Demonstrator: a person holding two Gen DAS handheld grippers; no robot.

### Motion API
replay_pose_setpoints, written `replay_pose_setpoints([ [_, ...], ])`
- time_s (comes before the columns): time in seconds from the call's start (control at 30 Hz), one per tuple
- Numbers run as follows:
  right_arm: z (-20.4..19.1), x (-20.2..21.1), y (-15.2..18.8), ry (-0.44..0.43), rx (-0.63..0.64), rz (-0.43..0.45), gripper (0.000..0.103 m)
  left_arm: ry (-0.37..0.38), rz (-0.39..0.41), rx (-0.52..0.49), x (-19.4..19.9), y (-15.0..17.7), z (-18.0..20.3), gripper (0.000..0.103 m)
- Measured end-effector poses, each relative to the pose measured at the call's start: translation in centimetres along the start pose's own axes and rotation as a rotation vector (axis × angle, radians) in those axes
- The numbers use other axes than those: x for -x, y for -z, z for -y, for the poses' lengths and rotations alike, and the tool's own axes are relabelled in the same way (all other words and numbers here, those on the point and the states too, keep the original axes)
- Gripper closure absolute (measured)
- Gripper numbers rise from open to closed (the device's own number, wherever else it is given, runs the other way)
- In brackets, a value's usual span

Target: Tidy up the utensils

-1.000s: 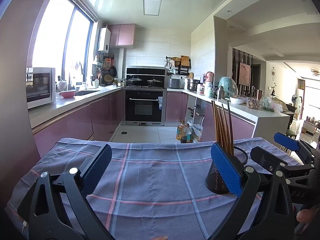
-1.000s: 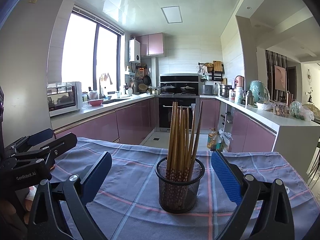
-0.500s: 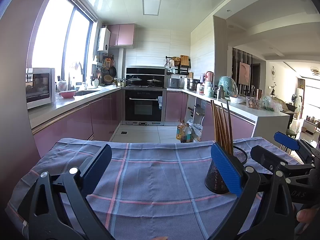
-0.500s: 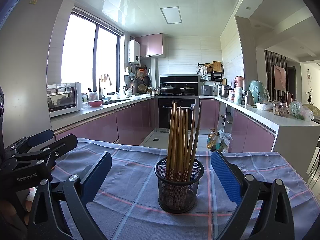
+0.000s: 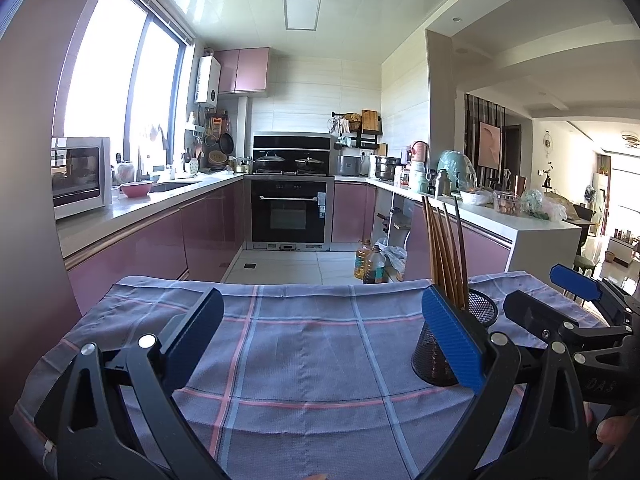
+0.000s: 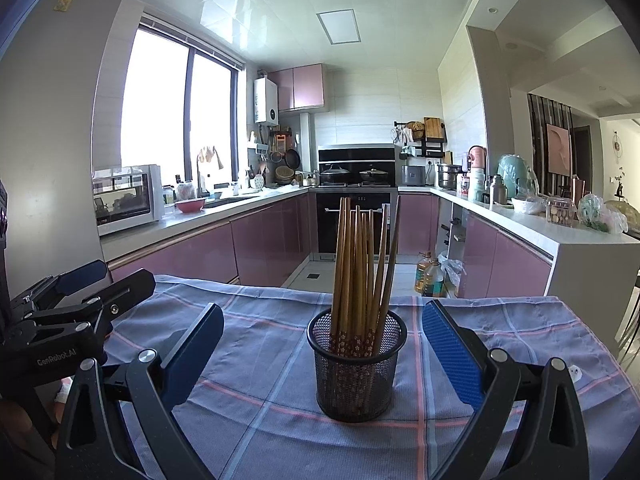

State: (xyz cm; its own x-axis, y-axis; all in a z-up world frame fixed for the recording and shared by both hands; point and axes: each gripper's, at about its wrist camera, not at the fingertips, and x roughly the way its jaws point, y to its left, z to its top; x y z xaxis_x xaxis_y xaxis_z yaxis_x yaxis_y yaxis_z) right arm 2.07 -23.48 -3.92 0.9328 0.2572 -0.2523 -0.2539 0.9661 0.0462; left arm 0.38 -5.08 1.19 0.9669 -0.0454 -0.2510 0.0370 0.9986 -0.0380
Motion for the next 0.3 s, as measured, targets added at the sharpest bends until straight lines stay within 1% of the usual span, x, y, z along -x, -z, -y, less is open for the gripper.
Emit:
replay_pose_setpoints([
  [0.1, 0.4, -0.1, 0.2, 0.003, 0.003, -0.012, 0.007, 0.001, -0.04, 0.011, -0.7, 0.3, -0.1, 0.005],
  [0.17, 1.5, -0.5, 0.6, 0.005, -0.012, -0.048, 0.007, -0.001, -0.081, 0.016, -1.5, 0.6, -0.5, 0.005],
  [0.2, 2.3, -1.0, 0.9, 0.007, -0.029, -0.08, 0.007, -0.014, -0.103, 0.019, -2.0, 0.8, -0.8, 0.006],
  [0.27, 4.7, -2.4, 2.0, 0.05, -0.061, -0.171, 0.007, -0.017, -0.151, 0.015, -3.2, 1.3, -1.3, 0.006],
  [0.3, 6.4, -3.5, 2.7, 0.083, -0.074, -0.241, 0.007, -0.019, -0.187, 0.011, -4.0, 1.6, -1.8, 0.006],
])
